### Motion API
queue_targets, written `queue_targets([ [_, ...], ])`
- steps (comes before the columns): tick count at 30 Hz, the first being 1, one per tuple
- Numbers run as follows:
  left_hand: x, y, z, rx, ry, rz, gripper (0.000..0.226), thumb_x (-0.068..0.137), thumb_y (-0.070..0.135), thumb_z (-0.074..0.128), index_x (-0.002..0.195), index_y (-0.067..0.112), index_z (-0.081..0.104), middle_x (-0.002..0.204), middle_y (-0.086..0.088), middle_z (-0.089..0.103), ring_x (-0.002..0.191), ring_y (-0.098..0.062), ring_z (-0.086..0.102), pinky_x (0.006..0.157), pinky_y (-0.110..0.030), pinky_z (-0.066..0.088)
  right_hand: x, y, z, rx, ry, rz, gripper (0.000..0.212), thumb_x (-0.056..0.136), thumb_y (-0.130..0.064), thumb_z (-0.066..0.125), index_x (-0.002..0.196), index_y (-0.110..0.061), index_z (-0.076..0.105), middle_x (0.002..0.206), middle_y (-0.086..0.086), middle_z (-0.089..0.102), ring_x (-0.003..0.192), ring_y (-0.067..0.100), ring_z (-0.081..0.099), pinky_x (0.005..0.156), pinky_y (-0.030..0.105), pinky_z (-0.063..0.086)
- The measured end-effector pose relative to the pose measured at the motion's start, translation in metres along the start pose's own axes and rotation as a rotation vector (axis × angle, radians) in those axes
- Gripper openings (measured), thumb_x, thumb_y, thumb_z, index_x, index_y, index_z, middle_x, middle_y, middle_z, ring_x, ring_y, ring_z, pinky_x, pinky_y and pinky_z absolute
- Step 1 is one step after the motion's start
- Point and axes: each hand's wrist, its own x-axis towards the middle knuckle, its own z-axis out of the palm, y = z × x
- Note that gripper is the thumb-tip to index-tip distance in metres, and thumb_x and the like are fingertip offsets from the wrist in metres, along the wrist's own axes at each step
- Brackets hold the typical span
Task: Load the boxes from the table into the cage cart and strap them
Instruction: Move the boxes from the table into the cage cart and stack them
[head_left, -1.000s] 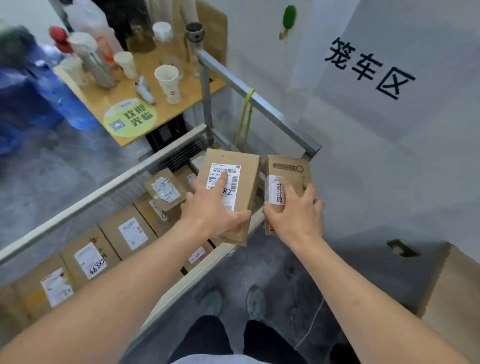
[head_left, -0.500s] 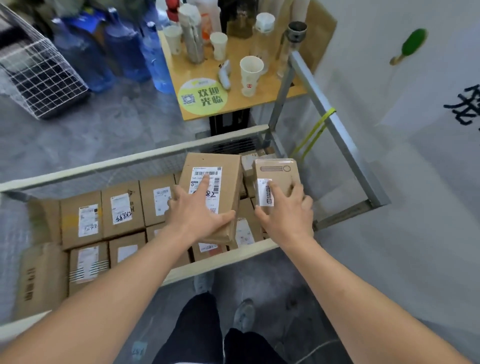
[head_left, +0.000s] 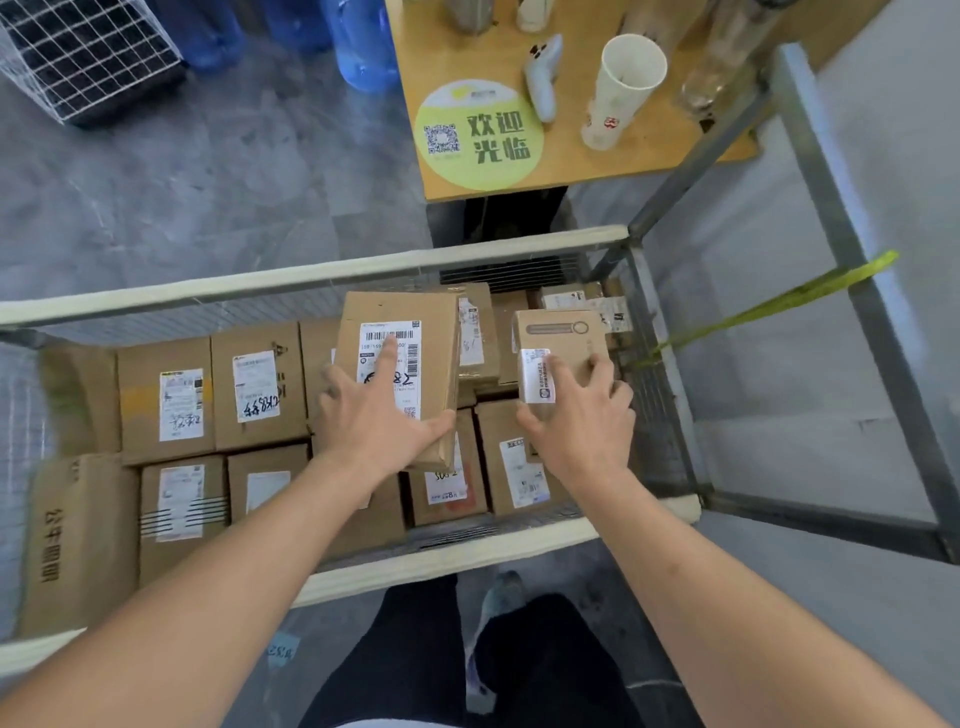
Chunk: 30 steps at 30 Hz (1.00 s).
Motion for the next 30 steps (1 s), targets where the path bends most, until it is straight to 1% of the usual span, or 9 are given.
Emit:
queue_targets([
  [7, 0.062, -0.019, 0.020, 0.001, 0.009, -0.098, 0.123, 0.061, 0.094, 0.061, 0.154, 0.057, -0.009, 0.156, -0.021, 0.014, 0.134, -0.050, 0.037, 0.105, -0.061, 0.047, 0.062, -0.021, 0.039, -0.042, -0.036, -0.007, 0.067, 0.092, -0.062, 0.065, 0.149, -0.038, 0.039, 0.164, 0.016, 0.017, 0.142, 0.045, 0.031, 0.116, 0.057, 0.032],
  [10, 0.088, -0.027, 0.036, 0.053, 0.075, -0.134, 0.123, 0.062, 0.096, 0.058, 0.155, 0.057, -0.012, 0.159, -0.024, 0.009, 0.133, -0.053, 0.037, 0.101, -0.059, 0.049, 0.094, -0.021, 0.062, -0.050, -0.034, -0.023, 0.066, 0.092, -0.060, 0.066, 0.148, -0.038, 0.040, 0.164, 0.015, 0.015, 0.144, 0.047, 0.028, 0.118, 0.059, 0.028],
  [15, 0.130, -0.040, 0.068, 0.069, 0.134, -0.196, 0.120, 0.064, 0.097, 0.057, 0.157, 0.056, -0.008, 0.157, -0.027, 0.010, 0.134, -0.053, 0.036, 0.105, -0.056, 0.045, 0.147, -0.013, 0.103, -0.045, -0.009, -0.062, 0.064, 0.091, -0.054, 0.067, 0.148, -0.036, 0.044, 0.163, 0.015, 0.017, 0.142, 0.050, 0.028, 0.118, 0.061, 0.025],
  [17, 0.152, -0.042, 0.081, 0.065, 0.134, -0.210, 0.120, 0.064, 0.096, 0.057, 0.158, 0.056, -0.006, 0.157, -0.025, 0.012, 0.137, -0.051, 0.033, 0.107, -0.056, 0.043, 0.169, -0.008, 0.122, -0.030, 0.002, -0.079, 0.063, 0.091, -0.055, 0.067, 0.147, -0.035, 0.046, 0.162, 0.016, 0.020, 0.141, 0.051, 0.029, 0.118, 0.063, 0.026],
  [20, 0.170, -0.040, 0.091, 0.045, 0.125, -0.201, 0.118, 0.065, 0.094, 0.060, 0.158, 0.058, -0.004, 0.159, -0.024, 0.011, 0.142, -0.049, 0.030, 0.110, -0.055, 0.039, 0.187, -0.002, 0.136, 0.007, 0.047, -0.085, 0.064, 0.092, -0.057, 0.063, 0.149, -0.034, 0.043, 0.162, 0.016, 0.021, 0.139, 0.050, 0.031, 0.114, 0.065, 0.033],
  [23, 0.185, -0.040, 0.106, 0.015, 0.125, -0.181, 0.118, 0.063, 0.095, 0.060, 0.155, 0.062, -0.006, 0.159, -0.024, 0.012, 0.142, -0.049, 0.029, 0.111, -0.056, 0.042, 0.199, 0.001, 0.154, 0.073, 0.021, -0.086, 0.067, 0.094, -0.061, 0.057, 0.153, -0.036, 0.038, 0.164, 0.014, 0.019, 0.140, 0.050, 0.030, 0.114, 0.064, 0.034],
  [25, 0.189, -0.041, 0.113, 0.007, 0.107, -0.179, 0.118, 0.064, 0.094, 0.061, 0.154, 0.064, -0.008, 0.161, -0.024, 0.009, 0.143, -0.049, 0.028, 0.112, -0.056, 0.040, 0.199, 0.001, 0.162, 0.117, 0.001, -0.090, 0.068, 0.095, -0.063, 0.056, 0.155, -0.037, 0.036, 0.164, 0.012, 0.019, 0.142, 0.049, 0.029, 0.114, 0.063, 0.033],
  [28, 0.189, -0.041, 0.118, -0.002, 0.097, -0.179, 0.117, 0.066, 0.092, 0.062, 0.153, 0.065, -0.010, 0.162, -0.025, 0.007, 0.143, -0.049, 0.027, 0.114, -0.056, 0.036, 0.194, 0.006, 0.167, 0.125, 0.104, -0.088, 0.063, 0.092, -0.058, 0.061, 0.149, -0.038, 0.044, 0.161, 0.013, 0.025, 0.140, 0.046, 0.032, 0.112, 0.062, 0.035],
  [30, 0.190, -0.040, 0.119, -0.005, 0.097, -0.182, 0.118, 0.066, 0.092, 0.063, 0.154, 0.064, -0.010, 0.161, -0.024, 0.007, 0.142, -0.049, 0.027, 0.114, -0.056, 0.036, 0.195, 0.011, 0.168, 0.122, 0.162, -0.035, 0.060, 0.090, -0.054, 0.065, 0.145, -0.036, 0.049, 0.159, 0.014, 0.029, 0.139, 0.046, 0.033, 0.111, 0.062, 0.034],
])
